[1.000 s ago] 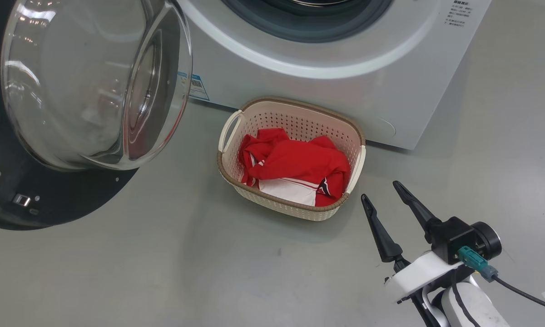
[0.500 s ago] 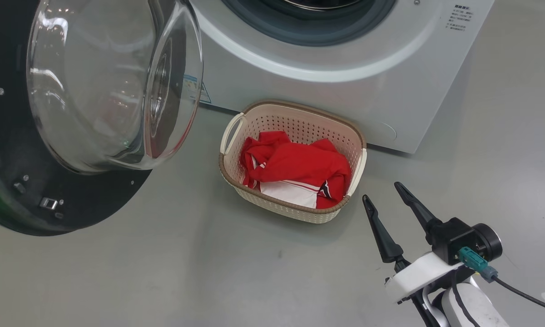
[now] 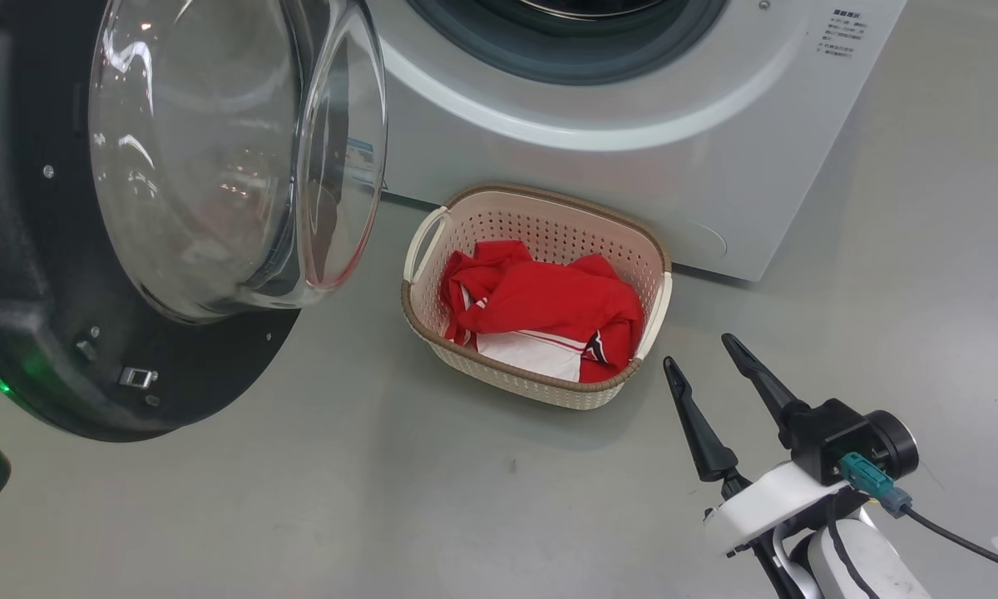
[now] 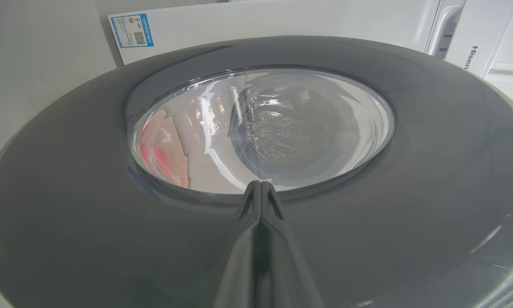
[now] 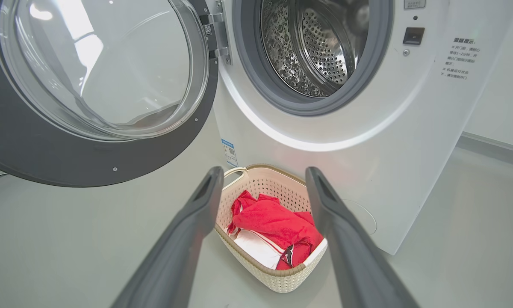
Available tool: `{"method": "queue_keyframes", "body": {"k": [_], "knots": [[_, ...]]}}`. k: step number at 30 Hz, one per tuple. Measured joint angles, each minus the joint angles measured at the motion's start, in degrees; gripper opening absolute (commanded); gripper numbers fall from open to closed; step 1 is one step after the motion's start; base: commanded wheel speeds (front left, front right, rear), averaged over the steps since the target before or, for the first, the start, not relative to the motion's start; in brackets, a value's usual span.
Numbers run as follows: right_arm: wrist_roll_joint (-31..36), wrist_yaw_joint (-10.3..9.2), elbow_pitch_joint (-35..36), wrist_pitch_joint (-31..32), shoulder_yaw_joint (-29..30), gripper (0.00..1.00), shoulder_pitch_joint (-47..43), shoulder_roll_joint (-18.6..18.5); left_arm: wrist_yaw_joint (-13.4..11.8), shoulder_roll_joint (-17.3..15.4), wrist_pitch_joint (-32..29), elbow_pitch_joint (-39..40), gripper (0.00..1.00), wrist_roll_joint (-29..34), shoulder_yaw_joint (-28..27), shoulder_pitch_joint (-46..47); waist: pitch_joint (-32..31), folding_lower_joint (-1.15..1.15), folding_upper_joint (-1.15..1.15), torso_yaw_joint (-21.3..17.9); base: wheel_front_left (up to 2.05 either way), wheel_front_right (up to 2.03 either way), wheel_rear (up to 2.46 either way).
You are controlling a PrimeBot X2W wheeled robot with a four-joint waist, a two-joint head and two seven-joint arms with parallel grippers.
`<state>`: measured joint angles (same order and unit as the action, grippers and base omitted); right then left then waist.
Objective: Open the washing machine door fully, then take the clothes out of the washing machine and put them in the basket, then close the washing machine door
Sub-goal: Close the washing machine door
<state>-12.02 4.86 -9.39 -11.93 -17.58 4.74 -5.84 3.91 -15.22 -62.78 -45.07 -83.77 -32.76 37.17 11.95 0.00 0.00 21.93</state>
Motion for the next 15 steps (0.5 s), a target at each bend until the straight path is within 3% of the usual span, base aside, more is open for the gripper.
{"method": "queue_keyframes", "body": {"k": [15], "knots": [[-0.1, -0.05, -0.42, -0.47, -0.01, 1.0, -0.02, 0.19, -0.68, 2.15, -0.76, 6.48, 0.0, -0.38, 0.05, -3.52, -0.29, 0.0, 0.0, -0.04, 0.0, 0.0, 0.0]]}}
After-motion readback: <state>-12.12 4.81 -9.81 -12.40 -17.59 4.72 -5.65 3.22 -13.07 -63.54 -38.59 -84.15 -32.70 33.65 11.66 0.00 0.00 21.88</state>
